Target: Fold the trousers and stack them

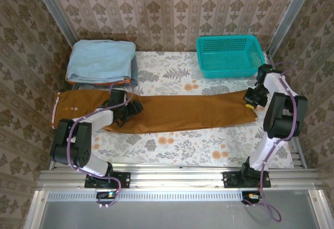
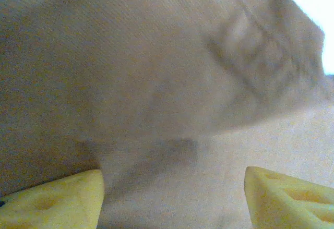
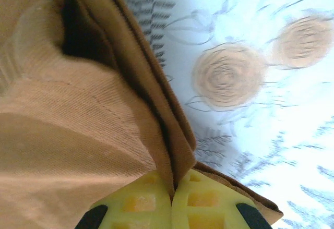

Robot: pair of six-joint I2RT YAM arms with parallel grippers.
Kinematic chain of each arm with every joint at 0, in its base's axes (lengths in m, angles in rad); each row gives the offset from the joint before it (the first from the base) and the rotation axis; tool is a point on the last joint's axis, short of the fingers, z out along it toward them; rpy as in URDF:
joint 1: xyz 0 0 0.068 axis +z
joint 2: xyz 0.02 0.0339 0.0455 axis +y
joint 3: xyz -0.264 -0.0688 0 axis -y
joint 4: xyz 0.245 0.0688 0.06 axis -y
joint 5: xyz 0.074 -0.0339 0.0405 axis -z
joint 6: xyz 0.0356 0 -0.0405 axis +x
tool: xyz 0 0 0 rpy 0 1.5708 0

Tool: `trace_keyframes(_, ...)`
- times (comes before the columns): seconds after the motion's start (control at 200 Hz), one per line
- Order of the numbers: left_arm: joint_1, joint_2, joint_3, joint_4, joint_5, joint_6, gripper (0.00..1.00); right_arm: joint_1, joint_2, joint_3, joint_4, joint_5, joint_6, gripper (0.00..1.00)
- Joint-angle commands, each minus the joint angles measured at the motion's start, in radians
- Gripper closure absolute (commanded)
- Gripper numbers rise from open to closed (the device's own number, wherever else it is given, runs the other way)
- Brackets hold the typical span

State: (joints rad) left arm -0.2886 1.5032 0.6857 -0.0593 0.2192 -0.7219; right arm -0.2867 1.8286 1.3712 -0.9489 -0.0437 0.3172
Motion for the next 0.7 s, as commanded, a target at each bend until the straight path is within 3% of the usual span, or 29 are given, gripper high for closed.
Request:
trace_keyframes(0.0,-0.103,0.011,-0.023,0.009,-0.072,-0.016,0.29,0.0,-0.082,0.011,-0.016,0.045,0.049,1.0)
trace_keyframes(0.235,-0.347,0.161,0.026,0.117,-0.112,-0.09,0.29,0.011,-0.234,0.055,-0.055,-0.033,0.059,1.0)
trace_keyframes(0.41,-0.475,0.256,0.118,0.136,-0.13,-0.114,0.3,0.15,-0.311,0.105,-0.102,-0.084,0.072,1.0)
trace_keyframes(0.56,-0.533,0.264,0.175,0.109,-0.141,-0.108,0.29,0.314,-0.327,0.163,-0.12,-0.079,0.105,1.0)
trace_keyframes(0.695,-0.509,0.166,0.175,0.03,-0.155,-0.065,0.24,0.455,-0.303,0.27,-0.144,-0.071,0.141,1.0)
